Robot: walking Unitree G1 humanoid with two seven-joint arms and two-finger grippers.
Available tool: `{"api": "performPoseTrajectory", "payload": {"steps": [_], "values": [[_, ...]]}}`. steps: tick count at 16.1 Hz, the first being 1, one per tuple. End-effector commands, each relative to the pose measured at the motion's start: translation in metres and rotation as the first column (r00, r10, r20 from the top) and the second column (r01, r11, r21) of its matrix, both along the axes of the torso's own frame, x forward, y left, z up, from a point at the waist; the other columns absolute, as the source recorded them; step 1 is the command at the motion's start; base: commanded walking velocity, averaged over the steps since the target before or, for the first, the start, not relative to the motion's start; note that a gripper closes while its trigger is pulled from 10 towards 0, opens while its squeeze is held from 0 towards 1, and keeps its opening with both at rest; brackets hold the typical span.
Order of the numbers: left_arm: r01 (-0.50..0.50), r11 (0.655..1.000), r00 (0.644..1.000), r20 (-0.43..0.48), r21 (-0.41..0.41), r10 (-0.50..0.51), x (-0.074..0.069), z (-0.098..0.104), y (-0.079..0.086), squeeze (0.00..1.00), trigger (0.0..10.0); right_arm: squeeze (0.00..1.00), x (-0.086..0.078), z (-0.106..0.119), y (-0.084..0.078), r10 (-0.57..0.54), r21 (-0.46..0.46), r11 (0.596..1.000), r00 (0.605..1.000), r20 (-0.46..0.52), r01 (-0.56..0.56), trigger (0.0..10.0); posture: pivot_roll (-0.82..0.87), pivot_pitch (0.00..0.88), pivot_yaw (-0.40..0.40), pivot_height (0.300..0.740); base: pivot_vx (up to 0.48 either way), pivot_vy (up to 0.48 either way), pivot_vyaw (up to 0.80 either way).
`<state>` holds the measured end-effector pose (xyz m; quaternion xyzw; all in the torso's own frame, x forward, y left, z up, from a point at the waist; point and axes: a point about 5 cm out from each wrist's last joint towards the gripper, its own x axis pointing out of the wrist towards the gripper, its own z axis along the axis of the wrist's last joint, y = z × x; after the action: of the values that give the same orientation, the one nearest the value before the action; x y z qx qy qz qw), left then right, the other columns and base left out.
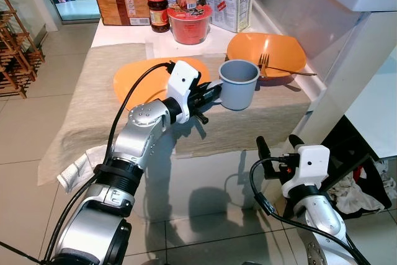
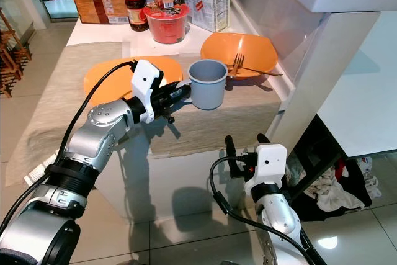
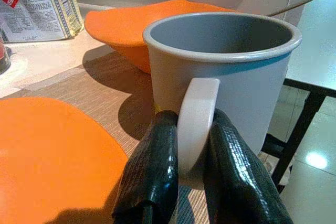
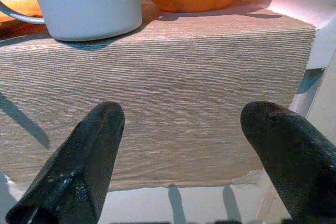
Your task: Setting the table
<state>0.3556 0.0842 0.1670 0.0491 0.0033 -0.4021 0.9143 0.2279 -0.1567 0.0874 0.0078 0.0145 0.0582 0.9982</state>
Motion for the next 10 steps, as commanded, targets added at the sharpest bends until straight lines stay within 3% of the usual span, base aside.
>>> {"api": "performPoseTrajectory", "payload": {"steps": [1,7,9,10], "values": [[-0.007,1.0,0.999,0.033,0.025,0.007,0.0,0.002,0.0,0.0,0.0,0.0,0.002,0.004,0.001,0.004,-0.006,1.0,1.0,0.011,-0.004,10.0,-0.1,0.011,0.035,0.74,0.0,0.0,0.0],[-0.049,0.99,0.995,0.077,-0.135,0.06,0.003,0.034,0.012,0.0,0.0,0.0,0.003,0.002,0.0,0.005,-0.005,1.0,1.0,0.006,-0.005,10.0,-0.09,0.0,0.033,0.74,0.0,0.0,0.0],[-0.077,0.983,0.99,0.108,-0.166,0.095,0.004,0.047,0.021,0.0,0.0,0.0,0.004,0.001,0.0,0.008,-0.007,1.0,1.0,0.003,-0.008,10.0,-0.09,0.0,0.031,0.74,0.0,0.0,0.0],[-0.15,0.975,0.974,0.145,-0.167,0.174,0.007,0.055,0.037,0.0,0.0,0.0,0.004,0.0,0.0,0.01,-0.008,1.0,1.0,0.0,-0.01,10.0,-0.09,0.0,0.031,0.74,0.0,0.0,0.0]]}}
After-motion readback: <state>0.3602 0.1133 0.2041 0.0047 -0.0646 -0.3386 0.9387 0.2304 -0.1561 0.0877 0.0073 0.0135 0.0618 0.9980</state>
